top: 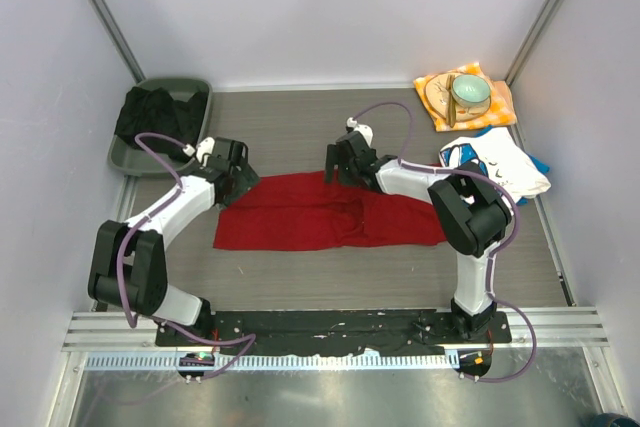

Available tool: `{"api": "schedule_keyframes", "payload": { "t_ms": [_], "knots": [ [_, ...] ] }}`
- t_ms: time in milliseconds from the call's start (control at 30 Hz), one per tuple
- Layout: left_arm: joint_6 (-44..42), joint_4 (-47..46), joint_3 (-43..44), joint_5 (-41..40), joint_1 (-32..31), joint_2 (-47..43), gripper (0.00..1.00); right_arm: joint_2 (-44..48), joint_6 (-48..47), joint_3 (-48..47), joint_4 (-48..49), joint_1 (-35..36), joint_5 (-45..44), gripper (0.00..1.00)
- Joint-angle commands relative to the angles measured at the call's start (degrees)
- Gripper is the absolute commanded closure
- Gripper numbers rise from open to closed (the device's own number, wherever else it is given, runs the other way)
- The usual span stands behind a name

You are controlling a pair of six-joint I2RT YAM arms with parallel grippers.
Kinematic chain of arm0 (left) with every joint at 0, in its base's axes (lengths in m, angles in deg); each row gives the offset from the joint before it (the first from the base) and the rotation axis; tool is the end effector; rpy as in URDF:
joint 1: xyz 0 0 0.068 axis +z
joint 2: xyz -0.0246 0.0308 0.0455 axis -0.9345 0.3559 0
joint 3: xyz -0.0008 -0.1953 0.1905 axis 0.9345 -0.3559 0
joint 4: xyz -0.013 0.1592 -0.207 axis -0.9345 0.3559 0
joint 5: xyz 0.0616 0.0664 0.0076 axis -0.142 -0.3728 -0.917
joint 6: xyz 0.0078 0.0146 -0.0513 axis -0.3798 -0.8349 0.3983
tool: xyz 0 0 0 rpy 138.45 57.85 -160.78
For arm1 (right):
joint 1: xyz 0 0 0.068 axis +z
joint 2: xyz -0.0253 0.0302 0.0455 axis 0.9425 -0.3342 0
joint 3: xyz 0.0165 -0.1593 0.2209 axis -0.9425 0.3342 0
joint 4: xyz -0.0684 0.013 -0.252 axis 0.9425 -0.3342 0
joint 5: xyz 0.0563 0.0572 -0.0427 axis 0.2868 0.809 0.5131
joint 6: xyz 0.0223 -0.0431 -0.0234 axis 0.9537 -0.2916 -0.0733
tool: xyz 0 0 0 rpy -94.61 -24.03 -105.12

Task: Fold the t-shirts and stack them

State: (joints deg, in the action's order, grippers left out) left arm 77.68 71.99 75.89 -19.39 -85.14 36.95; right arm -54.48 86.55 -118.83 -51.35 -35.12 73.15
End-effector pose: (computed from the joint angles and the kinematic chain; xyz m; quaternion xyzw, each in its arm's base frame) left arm 0.2818 -0.0705 0.2149 -0.3438 0.8847 -0.0526 0.3104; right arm 0.3417 0.2334 0.1625 0.0077 0.9233 0.1241 0.3633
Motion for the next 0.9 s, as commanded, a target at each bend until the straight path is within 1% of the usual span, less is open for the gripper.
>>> {"api": "schedule_keyframes", "payload": {
  "t_ms": [0, 133, 233, 267, 333, 367, 400, 633, 867],
  "knots": [
    [0.01, -2.07, 2.64, -1.06, 0.26, 1.06, 0.19, -0.89, -0.55, 0.02, -2.01, -0.37, 1.22, 0.13],
    [-0.78, 1.18, 6.59, -1.59, 0.34, 5.80, 0.21, 1.21, -0.20, 0.89, -1.66, -0.20, 2.45, 0.14],
    [-1.22, 3.20, 10.46, -2.12, 0.26, 9.41, 0.25, 2.80, 0.24, 2.47, -0.70, -0.11, 3.07, 0.14],
    [-1.22, 3.90, 12.29, -2.99, 0.34, 10.29, 0.29, 3.59, 0.33, 3.26, -0.52, -0.11, 3.07, 0.14],
    [-1.40, 4.96, 14.06, -3.52, 0.34, 12.83, 0.32, 4.30, 0.51, 4.14, 0.09, -0.11, 3.51, 0.14],
    [-1.40, 5.57, 15.64, -3.78, 0.34, 13.54, 0.37, 5.00, 0.51, 4.41, 0.10, -0.11, 3.59, 0.14],
    [-1.31, 6.62, 16.26, -3.96, 0.34, 14.24, 0.39, 5.35, 0.42, 5.19, 0.10, -0.11, 3.60, 0.14],
    [-0.34, 5.84, 14.69, -4.75, 0.34, 16.53, 0.40, 6.76, -0.11, 6.87, 0.71, -0.11, 3.77, 0.14],
    [-0.78, 4.09, 15.12, -5.19, 0.34, 19.26, 0.41, 7.55, -0.19, 7.40, 1.33, -0.11, 4.30, 0.15]
  ]
}}
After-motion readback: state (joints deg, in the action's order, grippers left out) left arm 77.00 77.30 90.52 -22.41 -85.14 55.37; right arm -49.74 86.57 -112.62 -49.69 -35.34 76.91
